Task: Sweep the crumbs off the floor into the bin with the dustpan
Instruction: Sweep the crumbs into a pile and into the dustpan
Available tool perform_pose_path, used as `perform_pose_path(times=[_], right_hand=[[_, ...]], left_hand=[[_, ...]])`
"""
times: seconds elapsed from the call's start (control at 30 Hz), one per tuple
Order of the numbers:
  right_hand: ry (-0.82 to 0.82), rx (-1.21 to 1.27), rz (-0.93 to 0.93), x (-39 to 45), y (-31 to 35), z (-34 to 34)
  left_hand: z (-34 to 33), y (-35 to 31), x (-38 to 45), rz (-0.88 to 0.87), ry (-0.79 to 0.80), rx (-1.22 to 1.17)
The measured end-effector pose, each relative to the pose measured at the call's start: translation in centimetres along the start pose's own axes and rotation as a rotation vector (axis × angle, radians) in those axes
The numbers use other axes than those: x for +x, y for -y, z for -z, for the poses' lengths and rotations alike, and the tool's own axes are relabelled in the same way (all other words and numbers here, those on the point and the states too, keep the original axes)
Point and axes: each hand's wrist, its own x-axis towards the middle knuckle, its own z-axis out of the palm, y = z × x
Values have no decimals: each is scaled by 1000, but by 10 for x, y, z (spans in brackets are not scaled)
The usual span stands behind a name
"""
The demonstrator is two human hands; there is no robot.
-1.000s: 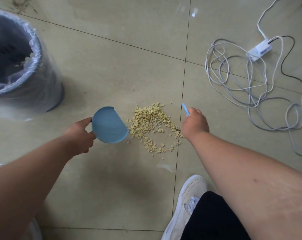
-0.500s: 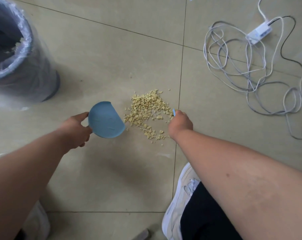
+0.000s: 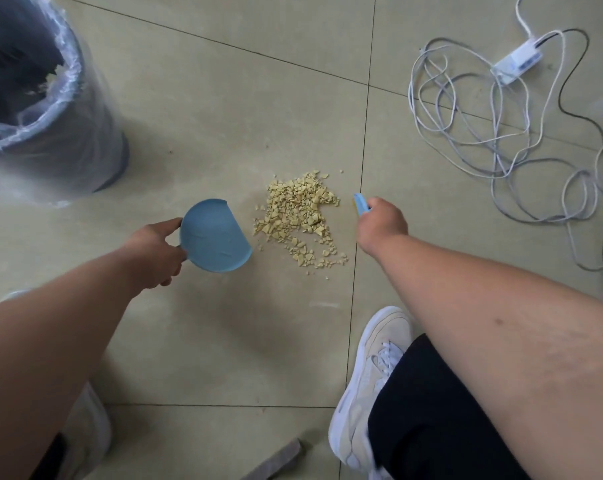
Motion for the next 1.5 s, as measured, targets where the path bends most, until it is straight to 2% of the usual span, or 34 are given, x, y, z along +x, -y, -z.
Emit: perform_pose_path(times=[0.2, 0.37, 0.6, 0.77, 0.9, 1.03, 1.13, 1.17, 1.2, 1.23, 1.3, 1.33, 1.4, 1.5], right_hand=[[123, -93, -197, -14, -34, 2], [220, -114, -142, -37, -4, -17], [213, 20, -66, -47, 33, -39], [198, 89, -98, -39, 40, -31], [247, 164, -89, -25, 43, -15], [229, 43, -100, -14, 36, 0], [354, 114, -12, -5, 32, 8], [444, 80, -5, -2, 34, 11], [461, -146, 115, 0, 28, 6], [449, -260, 221, 1, 25, 4], [502, 1, 143, -3, 30, 10], [458, 153, 121, -3, 30, 7], [497, 184, 132, -9, 27, 3], [627, 50, 273, -17, 20, -8]], left_hand=[[1, 6, -5, 0, 17, 12], [2, 9, -9, 36, 44, 12], [3, 15, -10, 70, 47, 40], [8, 20, -10, 84, 39, 34], [11, 22, -9, 95, 37, 34], [11, 21, -9, 96, 35, 41], [11, 20, -9, 95, 35, 42], [11, 19, -10, 94, 36, 44], [11, 19, -10, 92, 38, 47], [11, 18, -10, 89, 39, 49], [10, 17, -11, 86, 41, 52], [10, 18, -12, 83, 41, 55], [9, 17, -12, 80, 43, 68], [8, 17, -13, 82, 43, 77]])
